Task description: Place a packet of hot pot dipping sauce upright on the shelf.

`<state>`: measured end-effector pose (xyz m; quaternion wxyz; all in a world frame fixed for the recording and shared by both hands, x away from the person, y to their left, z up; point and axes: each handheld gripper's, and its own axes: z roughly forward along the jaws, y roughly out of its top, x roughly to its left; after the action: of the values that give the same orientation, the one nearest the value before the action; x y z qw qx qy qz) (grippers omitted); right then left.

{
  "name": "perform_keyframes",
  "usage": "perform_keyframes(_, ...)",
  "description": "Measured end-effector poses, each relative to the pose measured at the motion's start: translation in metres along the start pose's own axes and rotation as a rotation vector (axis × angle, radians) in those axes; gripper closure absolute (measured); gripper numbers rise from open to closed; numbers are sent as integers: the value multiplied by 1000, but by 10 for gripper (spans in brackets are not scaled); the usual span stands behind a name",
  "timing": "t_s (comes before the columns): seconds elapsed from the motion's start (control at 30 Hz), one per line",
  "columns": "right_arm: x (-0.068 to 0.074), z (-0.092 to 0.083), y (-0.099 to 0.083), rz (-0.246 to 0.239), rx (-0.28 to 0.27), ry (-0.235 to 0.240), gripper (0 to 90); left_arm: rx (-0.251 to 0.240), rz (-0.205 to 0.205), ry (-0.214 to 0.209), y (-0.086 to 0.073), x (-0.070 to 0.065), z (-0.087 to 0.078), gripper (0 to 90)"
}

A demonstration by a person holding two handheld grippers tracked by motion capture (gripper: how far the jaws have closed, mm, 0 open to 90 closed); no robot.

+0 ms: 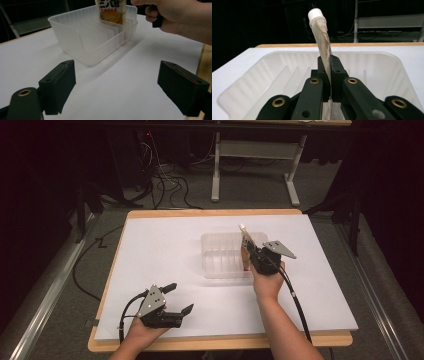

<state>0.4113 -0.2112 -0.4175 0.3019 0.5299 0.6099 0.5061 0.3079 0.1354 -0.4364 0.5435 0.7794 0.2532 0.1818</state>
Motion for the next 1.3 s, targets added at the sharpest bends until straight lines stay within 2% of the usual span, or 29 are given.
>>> perform_keyframes(0.23, 0, -5, -2, -22, 20, 14, 845, 1, 2, 2, 0, 0, 0, 156)
perform_keyframes(0.33, 0, -5, -1, -18, 27, 25, 812, 1, 1, 2, 0, 0, 0, 156)
perform_keyframes(0.43, -3, -5, 2, -9, 41, 32, 737, 1, 1, 4, 0, 0, 0, 156)
perform_keyframes(0.47, -3, -5, 3, -5, 48, 47, 674, 3, 4, 4, 0, 0, 0, 156)
perform_keyframes(0.67, -4, -7, 4, -5, 70, 72, 516, 5, 6, 3, 0, 0, 1, 156)
perform_keyframes(0.83, -3, -10, 5, -35, 82, 108, 409, 5, 5, 4, 0, 0, 0, 156)
perform_keyframes(1.07, -6, -19, 7, -66, 100, 139, 308, 14, 7, 6, -1, 0, 1, 156)
perform_keyframes(1.3, -11, -37, 11, -96, 104, 173, 240, 21, 8, 13, -2, 1, 2, 156)
